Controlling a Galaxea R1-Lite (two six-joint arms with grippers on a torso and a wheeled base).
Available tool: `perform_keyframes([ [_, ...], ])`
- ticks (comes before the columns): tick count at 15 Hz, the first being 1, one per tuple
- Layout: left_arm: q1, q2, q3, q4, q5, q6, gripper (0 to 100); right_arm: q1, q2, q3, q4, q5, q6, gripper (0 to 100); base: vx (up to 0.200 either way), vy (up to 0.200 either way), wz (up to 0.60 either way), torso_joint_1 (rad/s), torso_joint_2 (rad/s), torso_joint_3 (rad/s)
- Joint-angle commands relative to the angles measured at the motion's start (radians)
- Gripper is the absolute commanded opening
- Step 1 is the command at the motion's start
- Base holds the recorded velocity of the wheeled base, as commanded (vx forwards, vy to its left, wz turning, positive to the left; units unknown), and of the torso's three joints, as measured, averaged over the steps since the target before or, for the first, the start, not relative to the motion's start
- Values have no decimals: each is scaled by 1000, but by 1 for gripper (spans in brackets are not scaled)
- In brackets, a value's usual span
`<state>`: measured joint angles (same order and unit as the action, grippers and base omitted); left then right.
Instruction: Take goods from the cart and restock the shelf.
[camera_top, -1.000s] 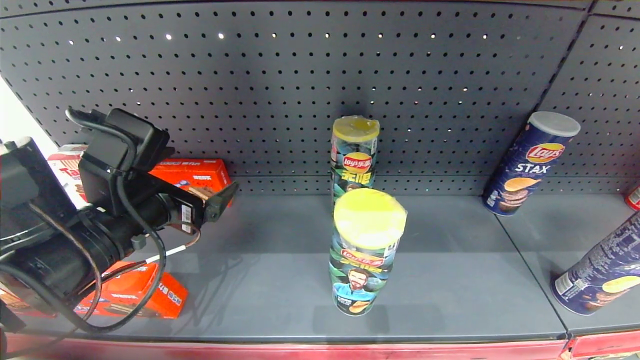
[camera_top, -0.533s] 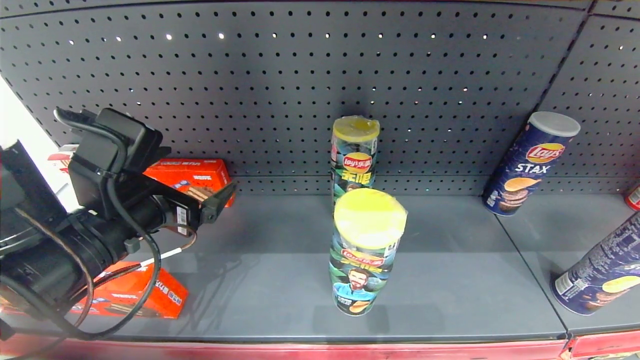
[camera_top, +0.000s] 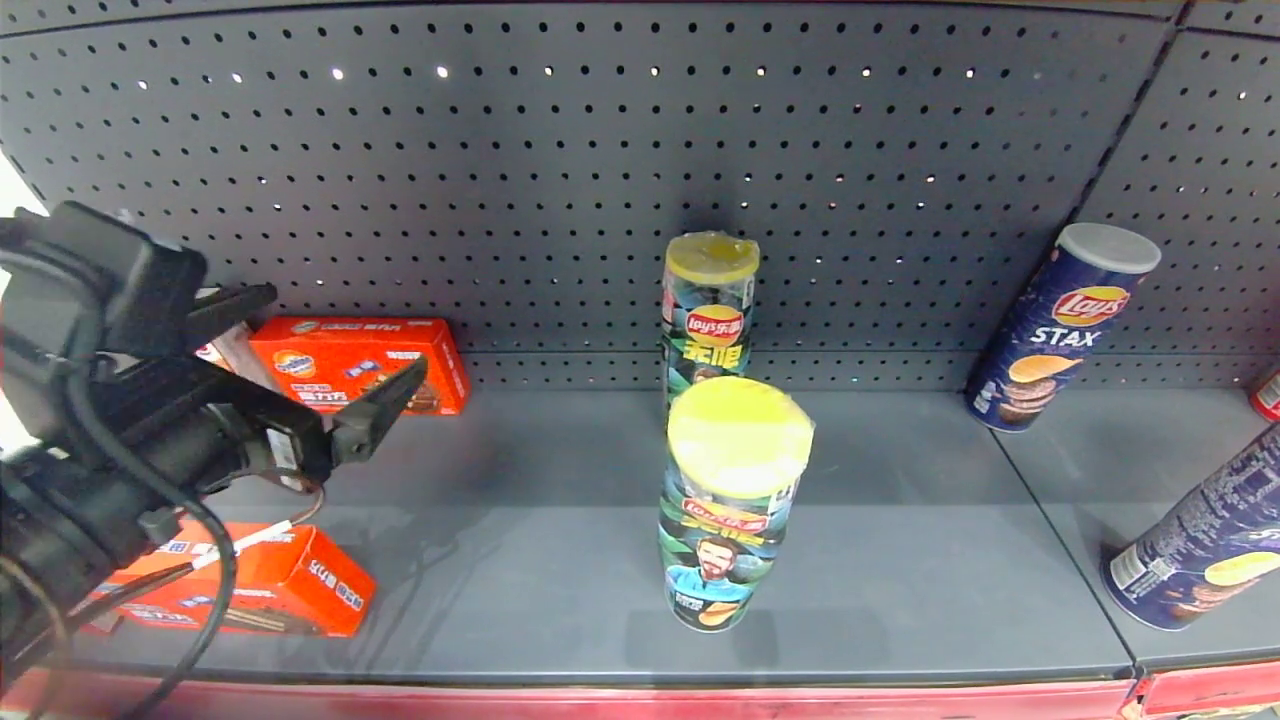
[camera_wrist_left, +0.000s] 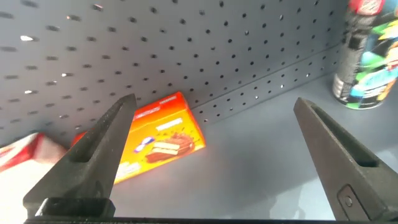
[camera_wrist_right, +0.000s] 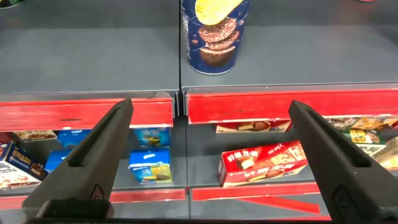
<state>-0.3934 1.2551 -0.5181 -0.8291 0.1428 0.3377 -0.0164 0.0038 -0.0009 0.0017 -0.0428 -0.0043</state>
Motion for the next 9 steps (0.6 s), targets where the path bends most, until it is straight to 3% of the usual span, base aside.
perform_keyframes([
  [1, -45, -218, 90, 30, 3, 0, 100, 0, 1, 1, 0, 0, 0, 100, 0, 0, 0, 0, 0, 0],
  [3, -82, -286, 127, 35, 14, 11, 100, 0, 1, 1, 0, 0, 0, 100, 0, 0, 0, 0, 0, 0],
  [4, -61, -434, 236, 48, 64, 50, 100, 0, 1, 1, 0, 0, 0, 100, 0, 0, 0, 0, 0, 0],
  [5, -53, -471, 270, 54, 81, 49, 100, 0, 1, 1, 0, 0, 0, 100, 0, 0, 0, 0, 0, 0],
  [6, -41, -595, 334, 133, 106, 50, 100, 0, 1, 1, 0, 0, 0, 100, 0, 0, 0, 0, 0, 0],
  [7, -32, -689, 340, 216, 106, 50, 100, 0, 1, 1, 0, 0, 0, 100, 0, 0, 0, 0, 0, 0],
  [8, 36, -839, 360, 354, 103, 44, 100, 0, 1, 1, 0, 0, 0, 100, 0, 0, 0, 0, 0, 0],
  [9, 87, -918, 383, 410, 97, 30, 100, 0, 1, 1, 0, 0, 0, 100, 0, 0, 0, 0, 0, 0],
])
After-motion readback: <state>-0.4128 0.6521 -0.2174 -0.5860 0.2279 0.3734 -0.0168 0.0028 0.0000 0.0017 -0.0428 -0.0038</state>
